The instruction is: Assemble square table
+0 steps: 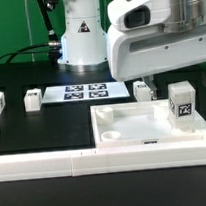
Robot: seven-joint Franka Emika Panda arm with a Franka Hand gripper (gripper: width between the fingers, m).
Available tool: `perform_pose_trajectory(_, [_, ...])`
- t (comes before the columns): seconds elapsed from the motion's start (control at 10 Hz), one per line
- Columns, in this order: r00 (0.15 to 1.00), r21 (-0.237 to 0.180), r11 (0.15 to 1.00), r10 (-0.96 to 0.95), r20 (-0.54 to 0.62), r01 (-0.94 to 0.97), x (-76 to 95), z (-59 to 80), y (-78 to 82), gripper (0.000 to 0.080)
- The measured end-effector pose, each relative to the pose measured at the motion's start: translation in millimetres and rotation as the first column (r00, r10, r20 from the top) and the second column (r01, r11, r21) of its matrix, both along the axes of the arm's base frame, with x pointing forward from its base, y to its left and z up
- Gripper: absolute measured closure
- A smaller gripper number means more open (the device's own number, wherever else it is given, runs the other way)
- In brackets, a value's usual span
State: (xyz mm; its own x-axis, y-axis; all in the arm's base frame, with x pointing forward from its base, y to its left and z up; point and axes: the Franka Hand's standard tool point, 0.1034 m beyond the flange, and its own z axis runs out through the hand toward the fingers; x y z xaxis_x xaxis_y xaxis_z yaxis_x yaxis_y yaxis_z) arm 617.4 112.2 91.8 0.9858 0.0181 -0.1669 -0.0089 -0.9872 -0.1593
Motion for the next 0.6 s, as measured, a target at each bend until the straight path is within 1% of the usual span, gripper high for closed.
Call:
perform_pose_trajectory(0.2, [1.000, 0.003, 1.000, 0.019, 0.011, -0.019, 1.8, 0.0, -0.7, 0.0151])
perform_pose_trajectory(0.6, [0.998, 0.011, 0.998, 0.058, 0.015, -0.058, 2.7, -4.5, -2.1, 0.0151])
